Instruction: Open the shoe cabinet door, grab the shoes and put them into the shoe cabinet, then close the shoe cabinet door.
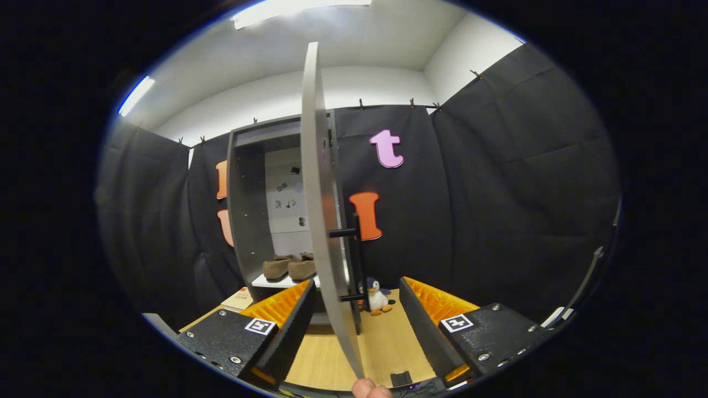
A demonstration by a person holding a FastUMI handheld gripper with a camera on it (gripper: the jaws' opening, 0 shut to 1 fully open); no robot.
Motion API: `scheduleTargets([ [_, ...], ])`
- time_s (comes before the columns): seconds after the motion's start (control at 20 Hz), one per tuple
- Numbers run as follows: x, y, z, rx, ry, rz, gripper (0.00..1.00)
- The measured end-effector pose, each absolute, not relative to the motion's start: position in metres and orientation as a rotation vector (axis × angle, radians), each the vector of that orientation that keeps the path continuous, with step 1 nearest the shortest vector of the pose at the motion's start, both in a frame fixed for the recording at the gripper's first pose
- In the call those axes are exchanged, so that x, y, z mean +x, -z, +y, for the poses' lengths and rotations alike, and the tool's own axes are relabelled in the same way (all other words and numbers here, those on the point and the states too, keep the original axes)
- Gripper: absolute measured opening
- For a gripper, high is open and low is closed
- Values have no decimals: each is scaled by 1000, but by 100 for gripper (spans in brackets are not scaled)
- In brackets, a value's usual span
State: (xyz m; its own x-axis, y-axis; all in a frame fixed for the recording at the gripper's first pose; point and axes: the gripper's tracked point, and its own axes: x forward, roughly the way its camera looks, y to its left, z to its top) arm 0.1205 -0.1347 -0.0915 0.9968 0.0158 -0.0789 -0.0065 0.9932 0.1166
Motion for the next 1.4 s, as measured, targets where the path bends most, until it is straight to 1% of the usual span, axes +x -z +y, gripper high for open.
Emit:
scheduleTargets([
  [0.25,138,98,-157,127,40,89,93],
  [0.45,150,102,-147,133,35,100,95],
  [0.6,154,102,-138,109,49,100,94],
  [0.7,153,100,-124,126,42,117,91],
  [1.1,156,100,-13,89,-21,165,91],
  [1.4,178,99,55,98,-21,179,91],
])
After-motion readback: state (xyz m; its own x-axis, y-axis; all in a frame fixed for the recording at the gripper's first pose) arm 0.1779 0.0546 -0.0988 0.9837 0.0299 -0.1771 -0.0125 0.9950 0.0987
